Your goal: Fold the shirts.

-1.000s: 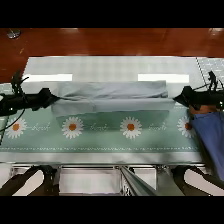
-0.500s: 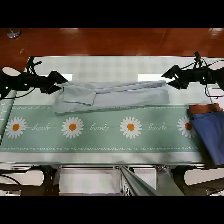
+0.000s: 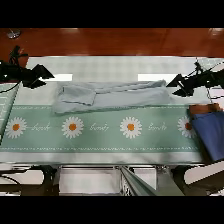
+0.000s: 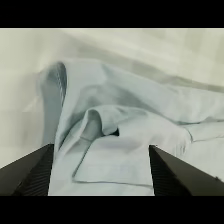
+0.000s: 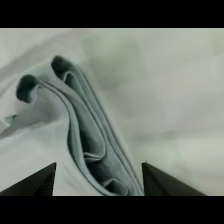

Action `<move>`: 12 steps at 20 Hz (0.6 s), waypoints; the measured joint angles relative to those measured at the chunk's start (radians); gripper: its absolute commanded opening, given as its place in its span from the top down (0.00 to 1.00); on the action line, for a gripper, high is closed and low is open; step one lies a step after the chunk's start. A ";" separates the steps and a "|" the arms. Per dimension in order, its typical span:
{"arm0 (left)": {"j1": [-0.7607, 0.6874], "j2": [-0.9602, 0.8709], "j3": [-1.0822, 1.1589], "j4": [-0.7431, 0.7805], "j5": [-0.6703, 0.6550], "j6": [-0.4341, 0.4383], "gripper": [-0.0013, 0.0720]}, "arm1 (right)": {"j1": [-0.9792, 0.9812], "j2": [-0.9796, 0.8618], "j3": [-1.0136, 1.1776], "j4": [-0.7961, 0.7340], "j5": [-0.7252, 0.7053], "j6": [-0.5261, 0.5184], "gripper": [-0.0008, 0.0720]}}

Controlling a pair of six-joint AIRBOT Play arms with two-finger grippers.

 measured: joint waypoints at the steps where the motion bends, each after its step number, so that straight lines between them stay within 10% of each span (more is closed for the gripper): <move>1: -0.012 0.003 0.002 0.003 -0.003 -0.001 0.03 | 0.017 -0.017 0.001 0.011 0.009 -0.006 0.14; 3: -0.042 0.007 0.005 0.007 0.000 -0.003 0.03 | 0.048 -0.039 0.004 0.053 0.024 -0.018 0.28; 4: -0.060 0.008 0.006 0.010 0.000 -0.003 0.04 | 0.065 -0.048 0.005 0.067 0.026 -0.030 0.65; 5: -0.077 0.009 0.007 0.010 0.001 -0.003 0.36 | 0.077 -0.055 0.007 0.068 0.029 -0.039 0.96; 6: -0.090 0.010 0.007 0.009 0.003 -0.003 0.95 | 0.084 -0.059 0.017 0.081 0.042 -0.048 0.96; 12: -0.195 0.010 0.008 -0.113 0.013 0.048 0.94 | 0.103 0.181 -0.025 0.010 0.089 -0.090 0.96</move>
